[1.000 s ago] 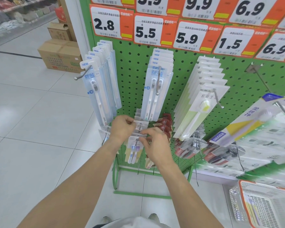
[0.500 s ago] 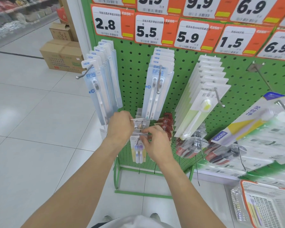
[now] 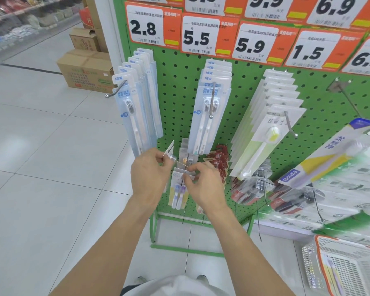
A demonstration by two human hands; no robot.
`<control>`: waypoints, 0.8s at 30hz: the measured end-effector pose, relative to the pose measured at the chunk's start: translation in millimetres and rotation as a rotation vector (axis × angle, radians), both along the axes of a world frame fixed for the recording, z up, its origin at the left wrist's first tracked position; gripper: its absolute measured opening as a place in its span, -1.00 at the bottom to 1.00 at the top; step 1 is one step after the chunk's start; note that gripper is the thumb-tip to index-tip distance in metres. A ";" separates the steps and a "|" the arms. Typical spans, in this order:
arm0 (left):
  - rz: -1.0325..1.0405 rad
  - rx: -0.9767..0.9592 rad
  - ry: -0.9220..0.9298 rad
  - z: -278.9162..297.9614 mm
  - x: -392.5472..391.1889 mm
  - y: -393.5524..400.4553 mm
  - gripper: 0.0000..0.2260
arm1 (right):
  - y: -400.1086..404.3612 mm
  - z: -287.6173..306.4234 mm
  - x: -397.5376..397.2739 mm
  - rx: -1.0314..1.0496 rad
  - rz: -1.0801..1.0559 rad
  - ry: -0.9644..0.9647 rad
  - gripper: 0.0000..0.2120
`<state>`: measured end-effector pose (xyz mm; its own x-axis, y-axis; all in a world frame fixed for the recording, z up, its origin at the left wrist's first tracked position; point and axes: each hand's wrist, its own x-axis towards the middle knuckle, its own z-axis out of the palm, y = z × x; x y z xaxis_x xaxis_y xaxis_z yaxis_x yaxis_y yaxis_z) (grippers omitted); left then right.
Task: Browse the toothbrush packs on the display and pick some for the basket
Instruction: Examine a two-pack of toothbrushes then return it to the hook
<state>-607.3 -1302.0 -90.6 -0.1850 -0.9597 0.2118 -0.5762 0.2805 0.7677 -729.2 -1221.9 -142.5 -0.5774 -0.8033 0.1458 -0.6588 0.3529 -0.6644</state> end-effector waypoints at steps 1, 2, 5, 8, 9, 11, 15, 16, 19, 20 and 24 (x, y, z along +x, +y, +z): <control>0.017 0.000 0.045 -1.6 2.3 3.1 -0.91 | -0.1 -0.1 0.3 0.005 -0.006 0.007 -0.85; 0.028 -0.010 0.079 -3.6 4.9 6.1 -0.91 | 0.0 0.1 0.8 0.012 -0.011 0.012 -0.85; 0.047 -0.056 0.158 -9.1 12.9 13.8 -0.94 | 0.3 1.3 1.5 0.017 -0.019 0.017 -0.84; 0.068 -0.110 0.309 -4.9 20.1 25.6 -0.92 | 0.6 1.9 1.9 0.015 -0.026 0.017 -0.84; 0.075 -0.130 0.361 -2.4 22.3 30.0 -0.91 | 0.7 1.5 2.3 0.013 -0.027 0.018 -0.84; 0.092 -0.118 0.447 2.7 26.5 38.1 -0.91 | 1.4 1.2 3.1 -0.007 -0.029 0.020 -0.84; 0.107 -0.018 0.569 10.2 34.5 48.1 -0.91 | 3.0 1.9 3.2 -0.038 -0.024 0.020 -0.87; 0.111 0.000 0.580 12.3 36.2 49.3 -0.89 | 3.1 1.9 2.8 -0.038 -0.024 0.021 -0.86; 0.129 0.064 0.604 18.8 40.1 51.4 -0.88 | 3.9 1.5 2.0 -0.046 -0.026 0.012 -0.84; 0.129 0.082 0.613 20.0 41.7 51.6 -0.89 | 4.1 0.9 1.6 -0.051 -0.025 0.007 -0.84; 0.087 0.198 0.585 18.6 48.6 50.9 -0.89 | 5.7 0.6 0.2 -0.065 -0.004 -0.010 -0.83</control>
